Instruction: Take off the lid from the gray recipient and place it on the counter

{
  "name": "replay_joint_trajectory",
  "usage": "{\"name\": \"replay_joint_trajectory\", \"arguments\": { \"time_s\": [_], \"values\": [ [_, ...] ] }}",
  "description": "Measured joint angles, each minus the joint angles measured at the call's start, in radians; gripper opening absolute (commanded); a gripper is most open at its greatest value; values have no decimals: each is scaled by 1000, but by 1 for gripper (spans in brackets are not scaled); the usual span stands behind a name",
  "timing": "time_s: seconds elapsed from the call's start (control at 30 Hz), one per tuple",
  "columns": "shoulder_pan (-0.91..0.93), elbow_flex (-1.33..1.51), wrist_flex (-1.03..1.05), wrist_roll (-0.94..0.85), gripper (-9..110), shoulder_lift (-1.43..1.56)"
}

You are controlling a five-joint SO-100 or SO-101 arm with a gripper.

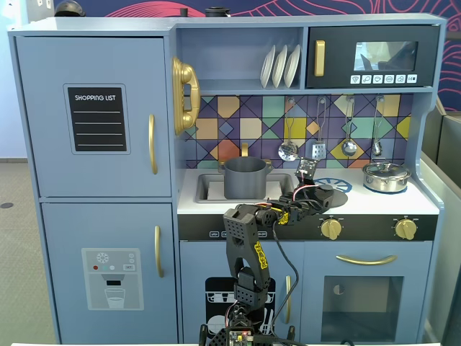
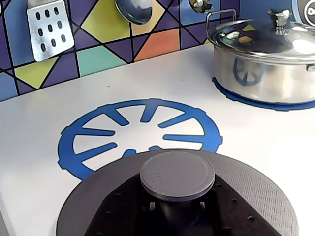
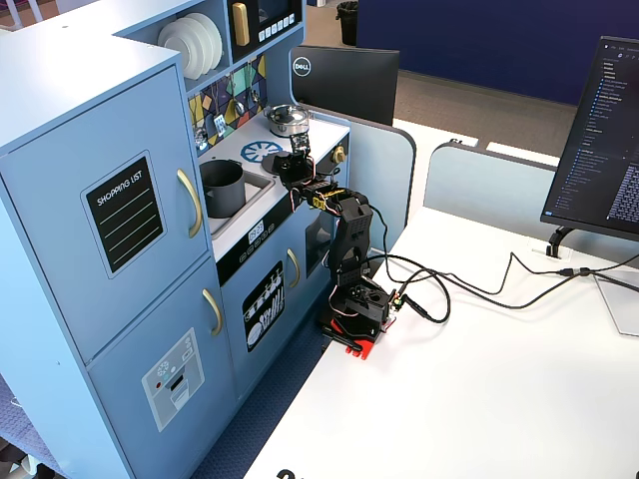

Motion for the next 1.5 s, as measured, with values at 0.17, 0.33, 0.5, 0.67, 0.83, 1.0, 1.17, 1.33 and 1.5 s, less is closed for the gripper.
{"name": "replay_joint_trajectory", "arguments": {
  "time_s": [0.17,0.33,0.5,0.67,0.83,1.0,1.17,1.33,1.5],
  "values": [
    [2,5,-8,0,27,0],
    [18,32,-40,8,32,15],
    [51,46,-41,0,31,31],
    [67,49,-41,8,29,40],
    [67,49,-41,8,25,121],
    [54,84,104,21,9,342],
    [-48,110,489,74,0,664],
    [-227,127,1015,64,0,936],
    [-408,206,1443,23,0,1065]
  ]
}}
